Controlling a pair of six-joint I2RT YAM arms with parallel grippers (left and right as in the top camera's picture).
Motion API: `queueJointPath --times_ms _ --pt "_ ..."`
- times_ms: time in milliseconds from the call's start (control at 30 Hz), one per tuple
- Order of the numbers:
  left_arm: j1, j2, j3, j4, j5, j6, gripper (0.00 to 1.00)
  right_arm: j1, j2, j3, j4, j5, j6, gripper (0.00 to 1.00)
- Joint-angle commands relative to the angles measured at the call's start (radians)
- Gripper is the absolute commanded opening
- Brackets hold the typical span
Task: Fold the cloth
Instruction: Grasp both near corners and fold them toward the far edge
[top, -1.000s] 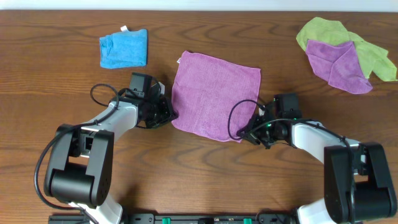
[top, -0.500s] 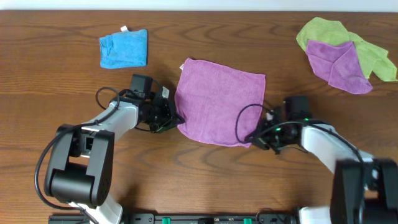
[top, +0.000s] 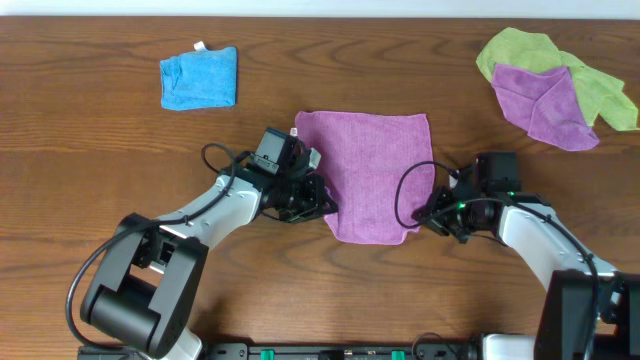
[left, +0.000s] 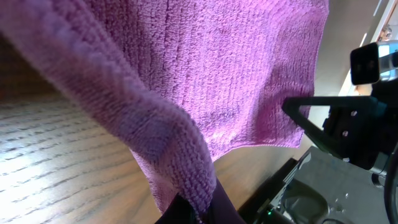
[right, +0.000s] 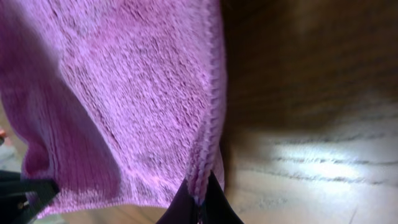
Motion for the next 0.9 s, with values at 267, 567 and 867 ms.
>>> queueJointPath --times_ms 267,567,867 --pt "0.028 -0.015 0.011 0.105 -0.046 -0.037 0.06 -0.008 -0.008 0.119 -0.013 0.026 -0.009 0.02" --pt "0.093 -0.015 0.042 0.116 -0.121 -0.061 0.06 -0.006 -0.008 0.158 0.047 0.019 0.098 0.02" --pt "0.169 -0.006 0.113 0.116 -0.155 0.023 0.06 0.043 -0.003 0.167 0.203 0.074 0.208 0.02"
